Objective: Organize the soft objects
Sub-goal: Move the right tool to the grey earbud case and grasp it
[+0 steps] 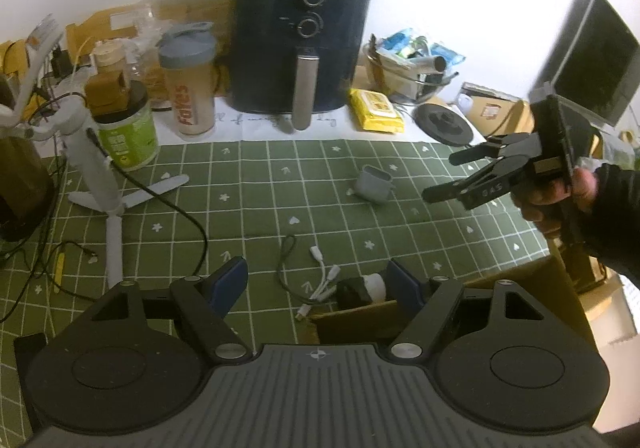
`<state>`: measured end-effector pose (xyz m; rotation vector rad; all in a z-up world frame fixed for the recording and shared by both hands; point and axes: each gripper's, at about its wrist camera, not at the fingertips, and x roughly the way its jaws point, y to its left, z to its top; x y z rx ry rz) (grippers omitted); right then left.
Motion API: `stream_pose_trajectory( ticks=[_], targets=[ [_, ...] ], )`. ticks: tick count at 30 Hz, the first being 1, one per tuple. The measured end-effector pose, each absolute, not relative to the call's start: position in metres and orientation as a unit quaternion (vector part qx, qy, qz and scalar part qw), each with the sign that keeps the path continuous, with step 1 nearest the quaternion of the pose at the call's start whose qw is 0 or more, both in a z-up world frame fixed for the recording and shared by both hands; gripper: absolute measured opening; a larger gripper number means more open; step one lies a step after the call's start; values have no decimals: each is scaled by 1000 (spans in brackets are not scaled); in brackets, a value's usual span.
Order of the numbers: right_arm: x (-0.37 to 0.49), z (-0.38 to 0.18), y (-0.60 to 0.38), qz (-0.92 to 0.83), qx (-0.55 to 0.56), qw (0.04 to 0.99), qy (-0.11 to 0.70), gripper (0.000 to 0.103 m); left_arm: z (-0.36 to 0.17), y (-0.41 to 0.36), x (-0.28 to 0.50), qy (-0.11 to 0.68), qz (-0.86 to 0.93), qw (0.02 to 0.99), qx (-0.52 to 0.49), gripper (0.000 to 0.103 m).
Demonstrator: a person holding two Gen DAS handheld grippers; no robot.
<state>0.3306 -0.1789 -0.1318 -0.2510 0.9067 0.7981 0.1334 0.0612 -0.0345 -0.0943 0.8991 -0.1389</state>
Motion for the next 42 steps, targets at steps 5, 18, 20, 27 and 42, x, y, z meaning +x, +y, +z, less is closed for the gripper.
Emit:
stream_pose_trajectory(
  ticks=[5,18,20,27,42],
  targets=[
    [342,-155,-157,379,-150,805,431,103,-35,71,132,434,-51,898,-56,76],
    [371,-202,-125,371,-209,795,432,103,-44,96,122,452,-14,889,-76,76],
    [376,-210,-120,372,-219,792,432,102,-45,98,120,455,-10,887,-76,76],
    [396,-227,-115,385,-204,783,444,99,-50,106,115,465,6,881,-82,76],
    [388,-214,-121,394,-210,781,436,52,-50,105,124,457,-3,886,-76,76]
  ],
)
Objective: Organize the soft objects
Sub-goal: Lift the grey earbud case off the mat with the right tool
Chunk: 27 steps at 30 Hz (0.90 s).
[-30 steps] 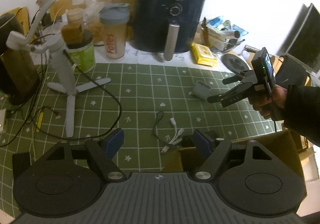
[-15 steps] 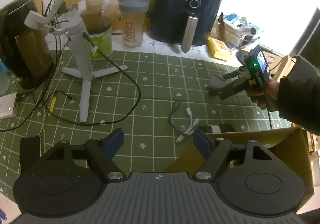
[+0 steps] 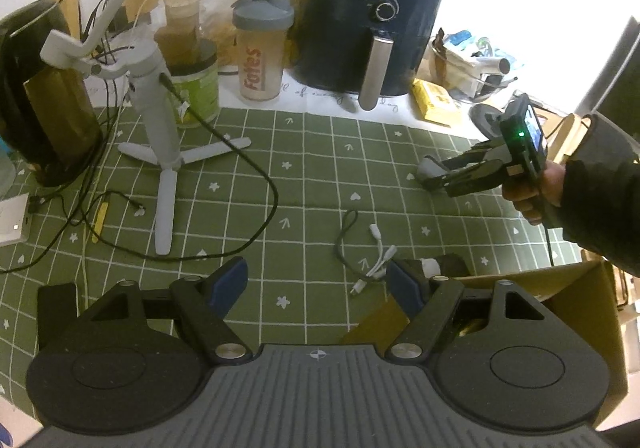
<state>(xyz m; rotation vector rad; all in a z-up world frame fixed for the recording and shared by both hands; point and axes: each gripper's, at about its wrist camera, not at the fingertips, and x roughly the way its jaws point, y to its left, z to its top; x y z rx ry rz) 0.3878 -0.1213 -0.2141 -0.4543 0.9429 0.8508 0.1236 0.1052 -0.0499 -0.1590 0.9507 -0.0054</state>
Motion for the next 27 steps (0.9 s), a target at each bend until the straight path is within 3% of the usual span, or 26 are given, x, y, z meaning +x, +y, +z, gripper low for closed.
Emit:
stream_pose_trajectory(
  ticks=[27],
  targets=[
    [356,-198,-123,396,-226,770,447,49,-41,108,132,438,-9,896,-70,76]
  ],
)
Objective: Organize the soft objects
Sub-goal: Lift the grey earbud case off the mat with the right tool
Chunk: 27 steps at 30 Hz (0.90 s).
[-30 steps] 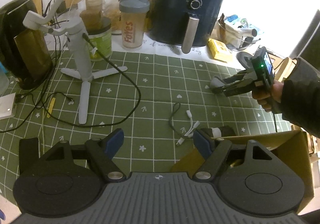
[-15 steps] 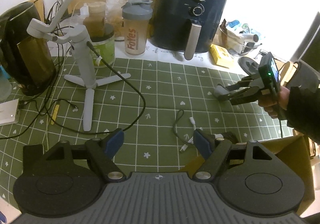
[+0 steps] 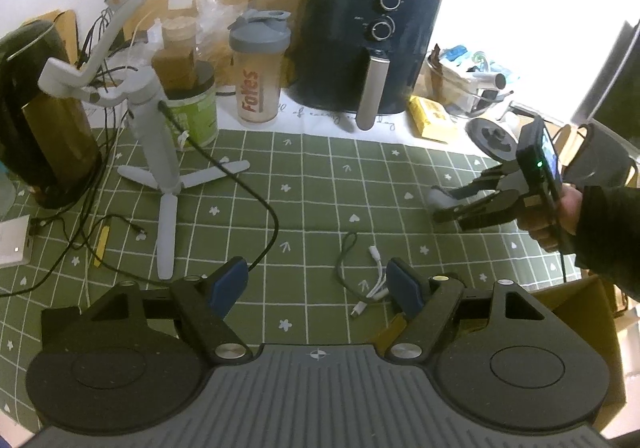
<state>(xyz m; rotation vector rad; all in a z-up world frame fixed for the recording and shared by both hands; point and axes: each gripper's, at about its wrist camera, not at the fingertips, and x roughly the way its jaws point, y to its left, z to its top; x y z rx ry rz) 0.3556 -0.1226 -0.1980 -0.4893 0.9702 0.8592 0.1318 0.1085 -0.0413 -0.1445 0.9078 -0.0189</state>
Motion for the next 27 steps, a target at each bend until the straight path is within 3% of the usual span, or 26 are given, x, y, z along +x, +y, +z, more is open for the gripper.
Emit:
stream_pose_trajectory(
  ticks=[6,12,14,16,18,27],
  targets=[
    [356,-211,-131,377,-219,762,479,54,-41,106,133,438,-16,897,-63,76],
    [361,-215,-135,364,-202,769,484,71,-41,105,134,440,-23,896,-57,76],
    [362,-216,-135,363,-200,769,486,72,-42,105,135,440,-25,896,-57,76],
    [361,-215,-134,367,-201,767,486,71,-42,104,135,439,-27,897,-56,76],
    [358,-212,-133,379,-206,764,479,54,-41,104,135,438,-29,897,-55,76],
    [349,-193,-138,388,-206,773,457,47,-38,103,143,429,-41,902,-40,76]
  ],
)
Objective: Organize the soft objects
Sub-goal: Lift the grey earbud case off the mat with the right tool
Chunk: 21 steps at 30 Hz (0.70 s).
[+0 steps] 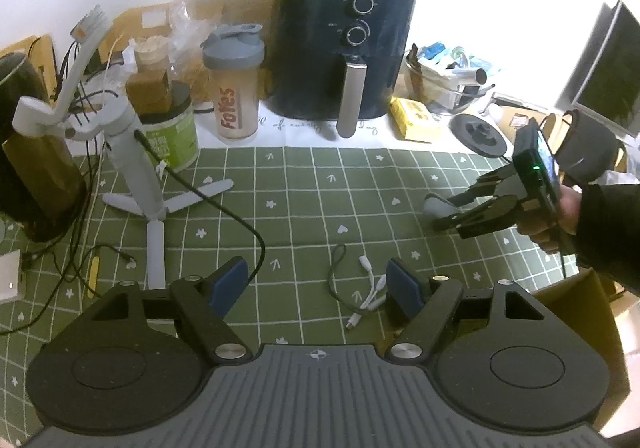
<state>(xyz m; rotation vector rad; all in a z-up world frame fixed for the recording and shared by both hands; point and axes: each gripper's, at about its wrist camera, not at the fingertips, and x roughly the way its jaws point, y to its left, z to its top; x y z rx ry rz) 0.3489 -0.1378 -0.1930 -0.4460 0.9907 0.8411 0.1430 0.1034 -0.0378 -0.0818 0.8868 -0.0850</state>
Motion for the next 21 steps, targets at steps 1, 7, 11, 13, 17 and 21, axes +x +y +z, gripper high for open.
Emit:
stream_pose_trajectory(
  ticks=[1,7,11,13,17,21],
  targets=[
    [348,-190,-140,388,-203,775,457,47,-37,103,144,427,-43,902,-37,76],
    [337,-171,-154,375,-187,790,448,46,-34,100,153,418,-61,906,-19,76],
    [329,-156,-164,366,-169,803,439,46,-35,96,161,414,-77,907,-5,76],
    [325,-149,-169,361,-162,809,435,46,-37,94,166,414,-88,906,4,76],
    [312,-132,-180,354,-147,821,424,46,-46,93,176,422,-105,900,20,76],
    [299,-117,-188,345,-136,831,414,45,-59,93,190,434,-116,893,30,76]
  ],
)
